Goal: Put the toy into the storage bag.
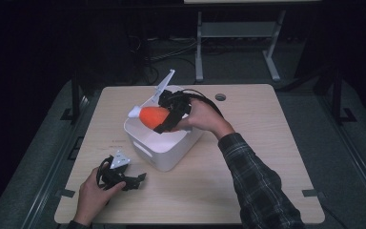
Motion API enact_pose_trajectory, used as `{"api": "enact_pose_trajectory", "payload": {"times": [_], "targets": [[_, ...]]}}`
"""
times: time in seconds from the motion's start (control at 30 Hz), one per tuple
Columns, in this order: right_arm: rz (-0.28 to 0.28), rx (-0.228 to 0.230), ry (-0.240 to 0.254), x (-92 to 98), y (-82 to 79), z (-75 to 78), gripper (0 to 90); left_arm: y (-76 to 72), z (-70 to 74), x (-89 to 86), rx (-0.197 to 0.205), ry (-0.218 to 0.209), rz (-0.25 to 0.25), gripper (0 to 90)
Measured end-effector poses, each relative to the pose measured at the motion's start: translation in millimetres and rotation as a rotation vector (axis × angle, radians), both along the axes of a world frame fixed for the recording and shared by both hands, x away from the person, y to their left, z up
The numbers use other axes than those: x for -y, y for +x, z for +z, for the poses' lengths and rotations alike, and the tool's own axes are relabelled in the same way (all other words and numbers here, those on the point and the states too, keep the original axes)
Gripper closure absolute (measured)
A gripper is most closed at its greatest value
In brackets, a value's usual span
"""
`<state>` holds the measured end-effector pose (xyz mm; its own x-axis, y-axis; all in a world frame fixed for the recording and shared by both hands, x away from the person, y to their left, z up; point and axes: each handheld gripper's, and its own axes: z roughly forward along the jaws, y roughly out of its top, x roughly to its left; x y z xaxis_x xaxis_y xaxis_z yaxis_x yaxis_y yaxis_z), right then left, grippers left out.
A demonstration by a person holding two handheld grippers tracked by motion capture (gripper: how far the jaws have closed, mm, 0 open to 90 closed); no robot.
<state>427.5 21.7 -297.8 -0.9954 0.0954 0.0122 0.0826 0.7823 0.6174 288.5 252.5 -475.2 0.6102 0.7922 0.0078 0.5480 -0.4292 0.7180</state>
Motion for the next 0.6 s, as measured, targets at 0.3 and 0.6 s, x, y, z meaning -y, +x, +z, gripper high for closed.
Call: {"api": "enact_pose_trajectory", "payload": {"times": [0.3,0.6], "targets": [[0.02,-0.007,-0.034,-11.9,4.7,-10.2,26.3,0.0,0.0,0.0,0.0,0.0,0.0,12.6],[0.028,-0.008,-0.07,-20.2,7.5,-21.1,24.6,0.0,-0.1,0.0,0.002,-0.001,0.0,12.6]]}}
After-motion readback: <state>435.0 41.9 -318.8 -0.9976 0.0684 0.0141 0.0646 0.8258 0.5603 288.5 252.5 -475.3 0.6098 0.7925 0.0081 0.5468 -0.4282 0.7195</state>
